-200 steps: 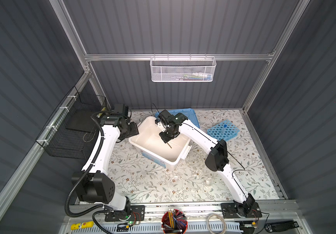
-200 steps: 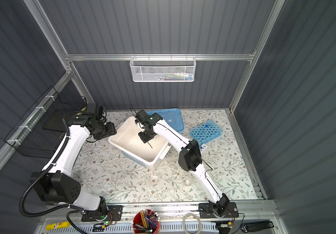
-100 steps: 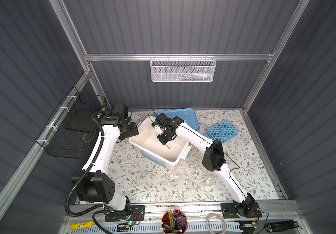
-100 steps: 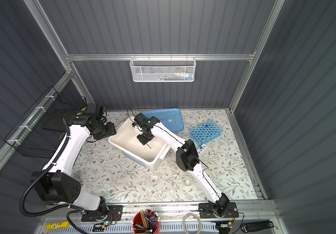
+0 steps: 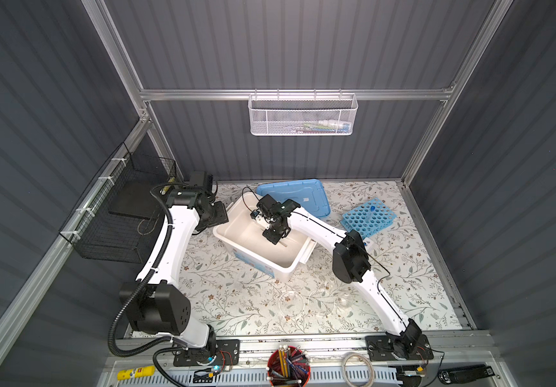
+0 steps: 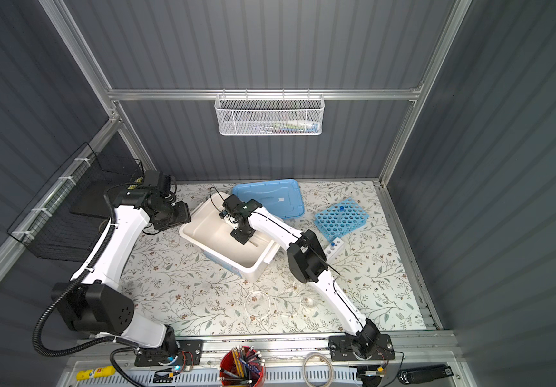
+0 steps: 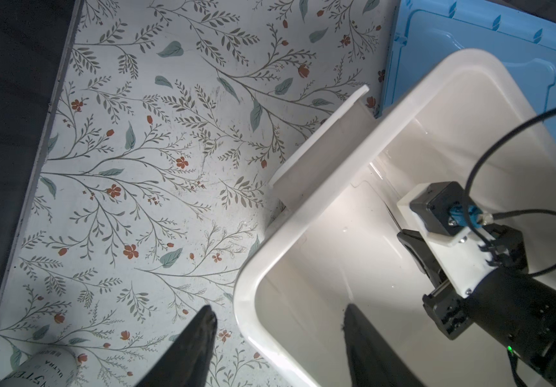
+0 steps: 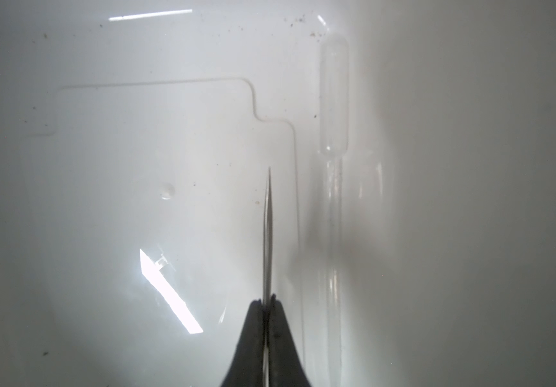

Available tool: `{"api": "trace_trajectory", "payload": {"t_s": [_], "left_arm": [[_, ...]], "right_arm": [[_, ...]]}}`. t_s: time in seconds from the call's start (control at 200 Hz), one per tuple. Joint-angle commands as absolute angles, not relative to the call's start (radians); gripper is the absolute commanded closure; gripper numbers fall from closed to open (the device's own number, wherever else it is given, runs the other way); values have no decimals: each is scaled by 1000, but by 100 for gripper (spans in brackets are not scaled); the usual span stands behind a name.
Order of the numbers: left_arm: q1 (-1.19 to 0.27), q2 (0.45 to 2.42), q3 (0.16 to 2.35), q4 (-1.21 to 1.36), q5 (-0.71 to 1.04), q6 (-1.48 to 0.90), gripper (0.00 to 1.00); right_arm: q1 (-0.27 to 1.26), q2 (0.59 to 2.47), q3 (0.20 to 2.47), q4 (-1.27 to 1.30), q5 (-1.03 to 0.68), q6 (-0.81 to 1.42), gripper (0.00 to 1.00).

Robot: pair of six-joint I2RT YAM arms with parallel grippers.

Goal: Organize the chemistry lab equipment
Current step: 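Lower the tweezers into the white bin with the right gripper, then open the right gripper to release the tweezers and lift it away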

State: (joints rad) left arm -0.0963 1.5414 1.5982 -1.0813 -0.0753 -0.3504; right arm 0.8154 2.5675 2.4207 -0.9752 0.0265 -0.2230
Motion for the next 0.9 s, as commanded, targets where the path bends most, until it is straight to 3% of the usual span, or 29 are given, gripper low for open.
{"api": "trace_trajectory", "payload": {"t_s": [0.0, 0.58, 0.72, 0.891], "left_arm": [[-91, 1564, 1644, -1106, -83, -334, 37], [-91, 1603, 1693, -1114, -91, -324, 38], [-91, 1612, 1704, -1115, -90, -318, 38], [-91, 1621, 1711, -1115, -90, -311, 38]], "right_arm": [[825, 2568, 2394, -930, 98, -302, 100], [833, 2577, 2352, -829, 123, -409, 100], [834, 2576, 2340, -836, 121, -406, 93], [834, 2577, 2336, -831, 120, -397, 76]]}}
